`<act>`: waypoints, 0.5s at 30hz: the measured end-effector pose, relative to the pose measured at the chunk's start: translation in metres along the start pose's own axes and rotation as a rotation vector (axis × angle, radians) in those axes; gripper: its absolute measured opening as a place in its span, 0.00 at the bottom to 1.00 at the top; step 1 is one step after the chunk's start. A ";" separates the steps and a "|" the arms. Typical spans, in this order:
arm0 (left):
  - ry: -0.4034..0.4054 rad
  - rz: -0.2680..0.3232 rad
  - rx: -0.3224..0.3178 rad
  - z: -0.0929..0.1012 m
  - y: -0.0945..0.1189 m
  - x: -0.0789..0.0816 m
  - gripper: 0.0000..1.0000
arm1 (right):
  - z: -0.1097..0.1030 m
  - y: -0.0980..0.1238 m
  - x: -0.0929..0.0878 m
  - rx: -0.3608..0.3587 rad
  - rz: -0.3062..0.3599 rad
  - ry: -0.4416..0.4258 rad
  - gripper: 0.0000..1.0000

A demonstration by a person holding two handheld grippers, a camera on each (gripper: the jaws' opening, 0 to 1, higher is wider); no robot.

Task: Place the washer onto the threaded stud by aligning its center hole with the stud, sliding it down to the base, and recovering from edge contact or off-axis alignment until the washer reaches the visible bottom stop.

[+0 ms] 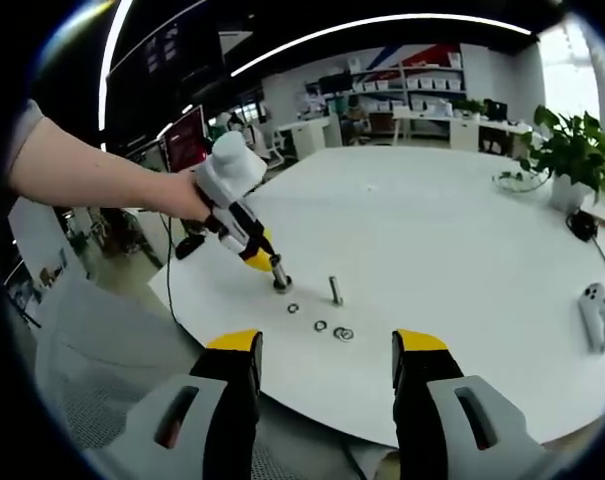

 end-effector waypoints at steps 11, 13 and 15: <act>-0.035 -0.067 -0.010 0.003 -0.026 -0.004 0.19 | 0.001 0.000 -0.001 -0.004 -0.001 -0.007 0.54; -0.033 -0.077 -0.011 0.006 -0.026 -0.004 0.19 | 0.001 0.000 -0.001 -0.003 -0.001 -0.007 0.54; -0.021 -0.096 -0.004 0.008 -0.026 -0.006 0.19 | 0.001 0.000 0.000 -0.005 0.000 -0.005 0.54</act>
Point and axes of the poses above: the point that each gripper's makers call its tool centre point, and the gripper's own axes: y roughly backward along the fingers, z roughly to its right, x roughly out of its top, the point moved 3 cm from there along y, roughly backward along the fingers, and after that the axes turned 5 degrees about x, right-handed, at the moved point
